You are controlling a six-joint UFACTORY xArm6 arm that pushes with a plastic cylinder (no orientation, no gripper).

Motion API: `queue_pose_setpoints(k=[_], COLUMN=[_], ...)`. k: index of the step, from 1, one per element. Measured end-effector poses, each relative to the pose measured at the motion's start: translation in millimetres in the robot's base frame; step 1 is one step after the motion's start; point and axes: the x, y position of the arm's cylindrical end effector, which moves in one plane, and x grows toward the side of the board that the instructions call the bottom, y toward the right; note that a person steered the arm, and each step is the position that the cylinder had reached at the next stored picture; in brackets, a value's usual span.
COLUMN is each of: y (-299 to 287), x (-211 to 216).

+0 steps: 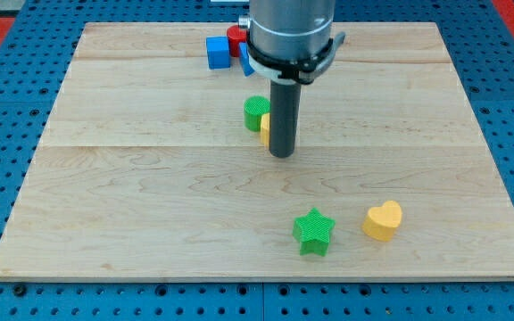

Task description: Push the green circle with the yellow hexagon to the group of blue blocks and red blocks

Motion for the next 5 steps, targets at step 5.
queue_pose_setpoints(k=[5], y=[36.3], x=[-149.1])
